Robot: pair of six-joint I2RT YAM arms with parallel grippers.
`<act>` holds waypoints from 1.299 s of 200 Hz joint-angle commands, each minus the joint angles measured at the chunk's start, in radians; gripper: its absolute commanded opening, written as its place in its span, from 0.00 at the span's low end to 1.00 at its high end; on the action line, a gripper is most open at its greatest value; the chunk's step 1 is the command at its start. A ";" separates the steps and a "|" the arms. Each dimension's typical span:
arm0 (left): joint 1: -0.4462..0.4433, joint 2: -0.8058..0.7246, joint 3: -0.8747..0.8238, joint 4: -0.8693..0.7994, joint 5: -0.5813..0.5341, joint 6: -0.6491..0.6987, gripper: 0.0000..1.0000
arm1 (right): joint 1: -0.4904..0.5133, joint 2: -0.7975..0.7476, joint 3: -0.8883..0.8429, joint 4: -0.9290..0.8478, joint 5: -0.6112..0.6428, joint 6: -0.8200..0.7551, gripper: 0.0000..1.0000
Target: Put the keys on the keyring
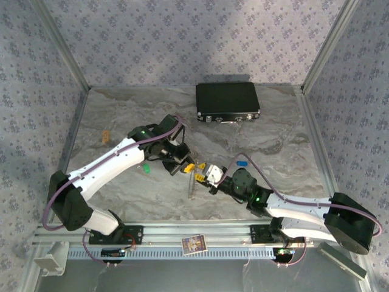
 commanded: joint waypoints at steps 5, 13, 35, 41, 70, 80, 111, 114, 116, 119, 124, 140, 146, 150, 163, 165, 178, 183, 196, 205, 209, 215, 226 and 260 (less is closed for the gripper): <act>0.003 -0.033 -0.009 0.044 0.065 -0.105 0.00 | -0.002 0.019 0.029 0.055 -0.031 -0.039 0.27; 0.004 -0.035 -0.014 0.055 0.069 -0.115 0.00 | -0.003 0.023 0.025 0.060 -0.037 -0.041 0.27; 0.003 -0.045 -0.020 0.060 0.078 -0.128 0.00 | -0.008 0.026 0.010 0.092 -0.039 -0.034 0.25; 0.003 -0.048 -0.025 0.057 0.081 -0.132 0.00 | -0.011 0.026 0.011 0.092 -0.036 -0.032 0.24; 0.004 -0.057 -0.039 0.060 0.092 -0.139 0.00 | -0.016 0.028 0.007 0.100 -0.012 -0.027 0.24; 0.005 -0.059 -0.045 0.069 0.095 -0.146 0.00 | -0.017 0.027 0.007 0.101 -0.017 -0.027 0.24; 0.005 -0.060 -0.050 0.086 0.113 -0.159 0.00 | -0.018 0.032 0.014 0.107 -0.021 -0.028 0.19; 0.005 -0.060 -0.050 0.086 0.114 -0.161 0.00 | -0.018 0.032 0.013 0.109 -0.021 -0.027 0.19; 0.004 -0.059 -0.050 0.087 0.114 -0.161 0.00 | -0.019 0.033 0.013 0.111 -0.021 -0.027 0.18; 0.004 -0.061 -0.051 0.087 0.115 -0.162 0.00 | -0.019 0.035 0.013 0.114 -0.020 -0.027 0.18; 0.005 -0.060 -0.051 0.089 0.118 -0.163 0.00 | -0.019 0.036 0.014 0.119 -0.019 -0.025 0.17; 0.004 -0.061 -0.055 0.095 0.118 -0.168 0.00 | -0.020 0.043 0.019 0.127 -0.024 -0.024 0.14; 0.005 -0.064 -0.060 0.103 0.115 -0.172 0.00 | -0.021 0.046 0.022 0.127 -0.023 -0.024 0.12; 0.005 -0.066 -0.065 0.108 0.113 -0.177 0.00 | -0.020 0.048 0.022 0.127 -0.025 -0.024 0.10; 0.006 -0.076 -0.084 0.124 0.104 -0.189 0.05 | -0.024 0.051 0.023 0.129 -0.024 -0.024 0.02; 0.007 -0.078 -0.086 0.126 0.103 -0.190 0.07 | -0.023 0.051 0.023 0.129 -0.023 -0.024 0.00; 0.013 -0.097 -0.108 0.145 0.084 -0.193 0.25 | -0.027 0.046 0.018 0.130 -0.021 -0.017 0.00; 0.016 -0.107 -0.117 0.155 0.074 -0.192 0.27 | -0.031 0.041 0.014 0.129 -0.023 -0.013 0.00; 0.030 -0.134 -0.130 0.192 0.029 -0.171 0.35 | -0.041 0.031 0.010 0.124 -0.028 0.000 0.00; 0.045 -0.154 -0.126 0.199 -0.026 -0.126 0.46 | -0.048 0.024 0.009 0.112 -0.033 0.006 0.00; 0.052 -0.162 -0.121 0.197 -0.050 -0.102 0.49 | -0.050 0.020 0.009 0.106 -0.036 0.006 0.00; 0.066 -0.172 -0.112 0.197 -0.091 -0.051 0.52 | -0.052 0.014 0.011 0.092 -0.040 0.008 0.00; 0.094 -0.184 -0.100 0.213 -0.162 0.058 0.53 | -0.057 0.004 0.013 0.065 -0.051 0.010 0.00; 0.123 -0.227 -0.135 0.338 -0.362 0.455 0.49 | -0.082 -0.038 0.035 -0.047 -0.102 0.025 0.00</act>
